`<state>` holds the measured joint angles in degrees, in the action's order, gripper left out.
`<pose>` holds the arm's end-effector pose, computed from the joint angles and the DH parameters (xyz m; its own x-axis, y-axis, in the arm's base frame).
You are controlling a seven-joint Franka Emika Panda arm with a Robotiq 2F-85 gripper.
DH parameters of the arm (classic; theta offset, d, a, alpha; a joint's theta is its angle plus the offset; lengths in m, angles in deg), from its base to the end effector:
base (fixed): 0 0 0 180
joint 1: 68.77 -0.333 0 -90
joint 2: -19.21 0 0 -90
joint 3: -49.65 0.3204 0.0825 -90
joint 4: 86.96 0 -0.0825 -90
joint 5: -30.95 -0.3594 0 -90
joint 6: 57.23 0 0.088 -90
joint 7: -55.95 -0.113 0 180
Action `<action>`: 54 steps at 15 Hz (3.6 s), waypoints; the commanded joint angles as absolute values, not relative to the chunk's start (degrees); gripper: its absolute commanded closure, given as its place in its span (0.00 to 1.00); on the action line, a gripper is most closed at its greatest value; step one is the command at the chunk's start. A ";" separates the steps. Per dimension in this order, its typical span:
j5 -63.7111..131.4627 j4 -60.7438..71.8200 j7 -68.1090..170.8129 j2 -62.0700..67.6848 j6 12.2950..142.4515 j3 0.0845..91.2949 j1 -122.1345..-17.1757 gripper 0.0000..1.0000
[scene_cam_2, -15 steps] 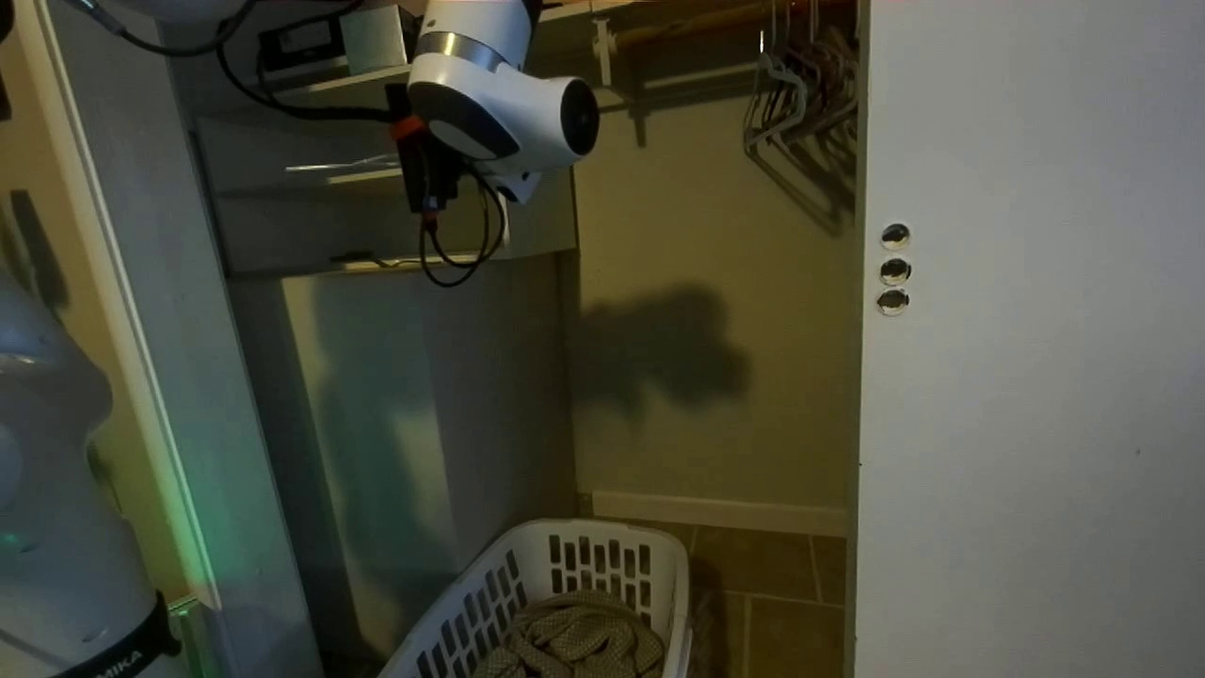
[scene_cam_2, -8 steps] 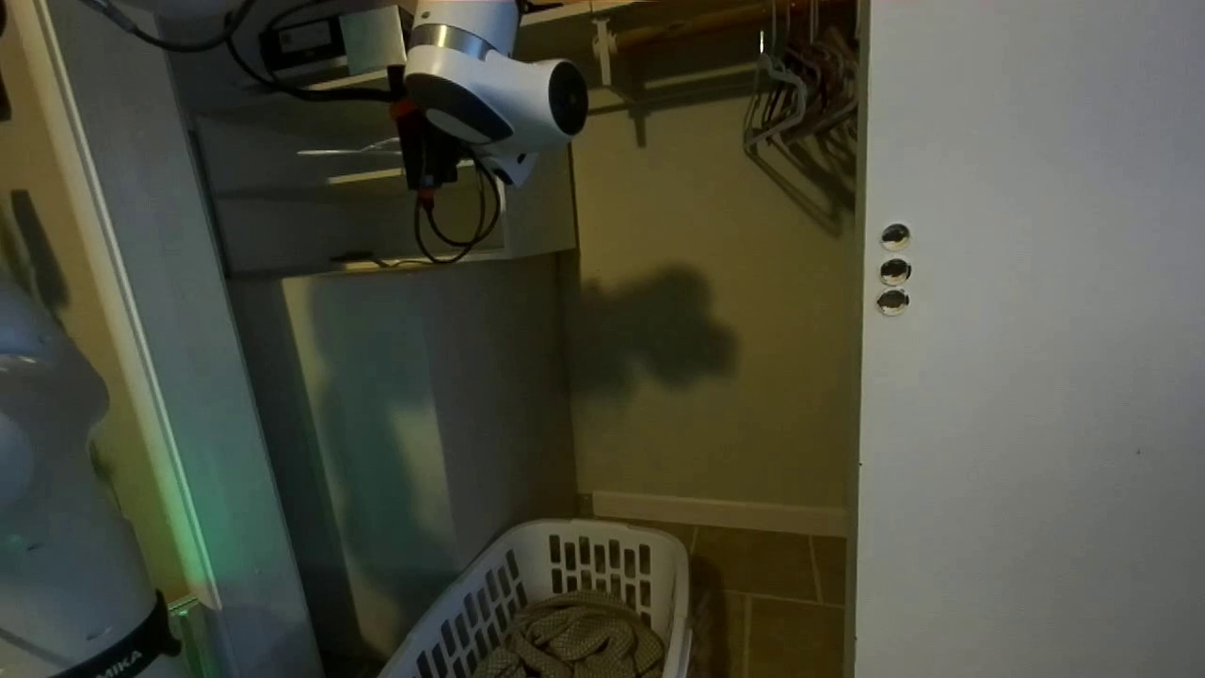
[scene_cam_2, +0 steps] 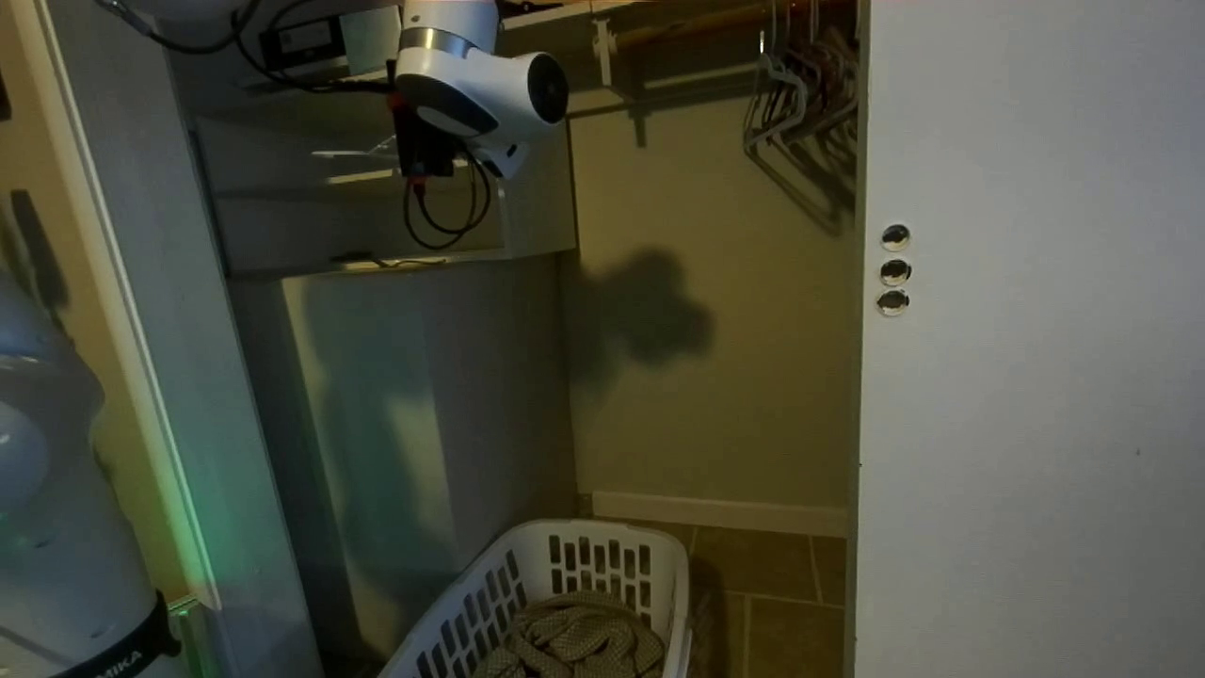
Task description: Move the coat hanger to the shelf above
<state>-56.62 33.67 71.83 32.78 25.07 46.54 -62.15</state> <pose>0.4542 0.0447 0.6125 0.9994 -0.0271 -0.0221 -0.0217 0.0124 -0.9997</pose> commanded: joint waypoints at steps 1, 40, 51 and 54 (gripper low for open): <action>-58.68 31.68 68.53 32.44 30.37 48.26 -63.95 0.98; -51.70 27.09 61.61 31.24 53.78 53.60 -71.02 0.00; -47.95 40.30 76.47 45.10 53.08 47.20 -65.69 0.00; -47.74 42.87 77.74 47.66 53.01 47.02 -65.36 0.00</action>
